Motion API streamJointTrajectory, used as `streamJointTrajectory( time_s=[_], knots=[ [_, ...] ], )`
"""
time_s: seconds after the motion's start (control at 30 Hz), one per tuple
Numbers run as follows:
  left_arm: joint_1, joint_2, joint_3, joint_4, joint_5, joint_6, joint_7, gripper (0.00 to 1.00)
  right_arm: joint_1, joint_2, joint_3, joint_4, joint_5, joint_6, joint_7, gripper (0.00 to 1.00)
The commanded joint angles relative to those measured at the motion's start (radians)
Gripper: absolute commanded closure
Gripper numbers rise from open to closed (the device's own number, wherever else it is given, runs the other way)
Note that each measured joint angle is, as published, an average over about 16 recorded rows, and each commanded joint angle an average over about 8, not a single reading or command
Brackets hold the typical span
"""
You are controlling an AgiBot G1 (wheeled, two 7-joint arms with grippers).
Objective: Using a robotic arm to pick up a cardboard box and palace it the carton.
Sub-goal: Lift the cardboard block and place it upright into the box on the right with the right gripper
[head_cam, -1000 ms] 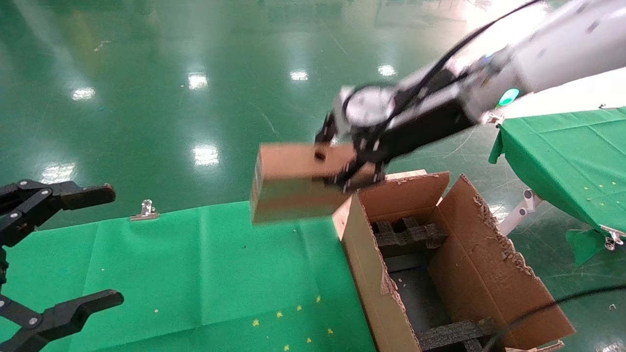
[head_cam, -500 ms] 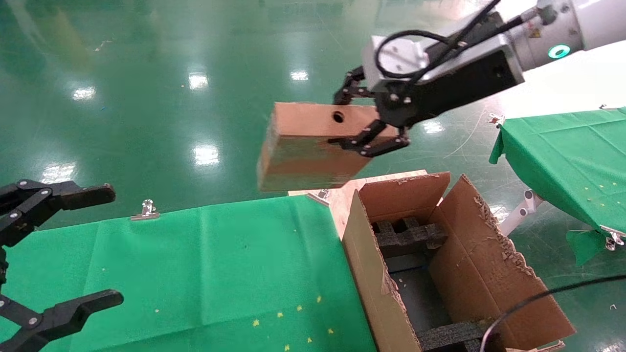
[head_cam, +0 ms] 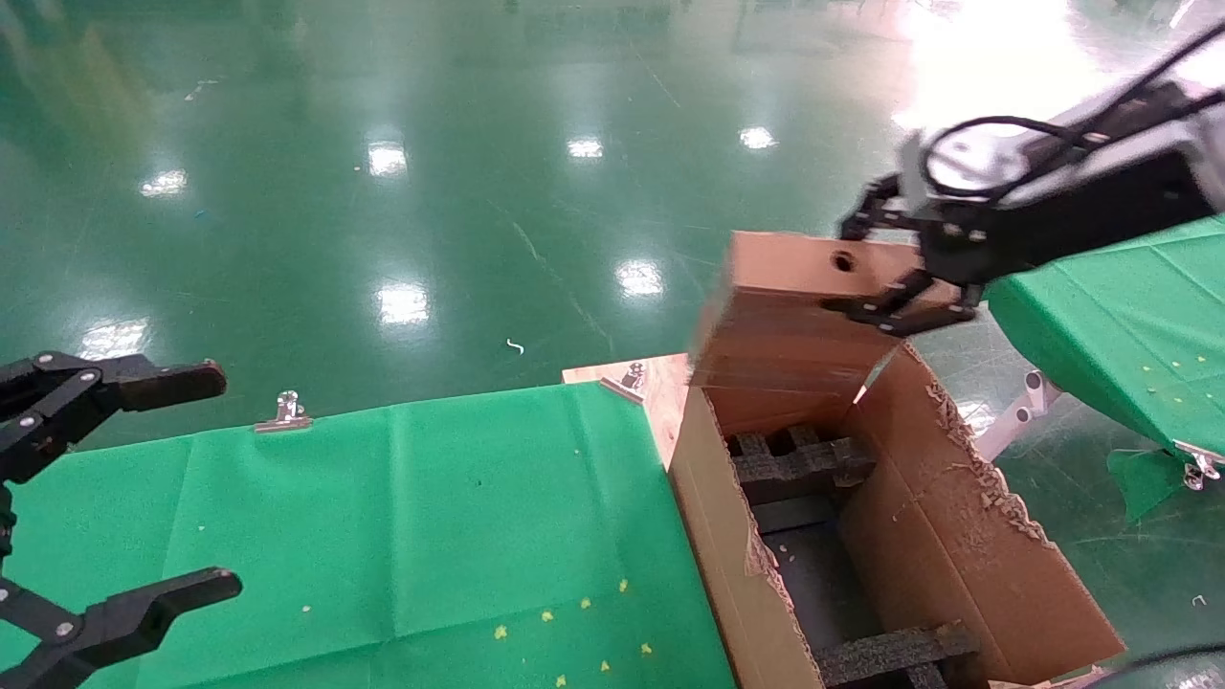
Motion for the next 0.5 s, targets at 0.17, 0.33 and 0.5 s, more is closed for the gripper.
streamJointTrajectory(
  time_s=[0.17,0.33,0.5],
  knots=[
    [0.0,0.0,0.0,0.0,0.0,0.0,0.0,0.0,0.035,0.096,-0.065,0.031,0.002,0.002,0.045,1.0],
    [0.0,0.0,0.0,0.0,0.0,0.0,0.0,0.0,0.037,0.184,-0.097,0.062,0.021,0.02,0.132,1.0],
    [0.0,0.0,0.0,0.0,0.0,0.0,0.0,0.0,0.007,0.276,-0.106,0.103,0.047,0.074,0.276,1.0]
  ],
)
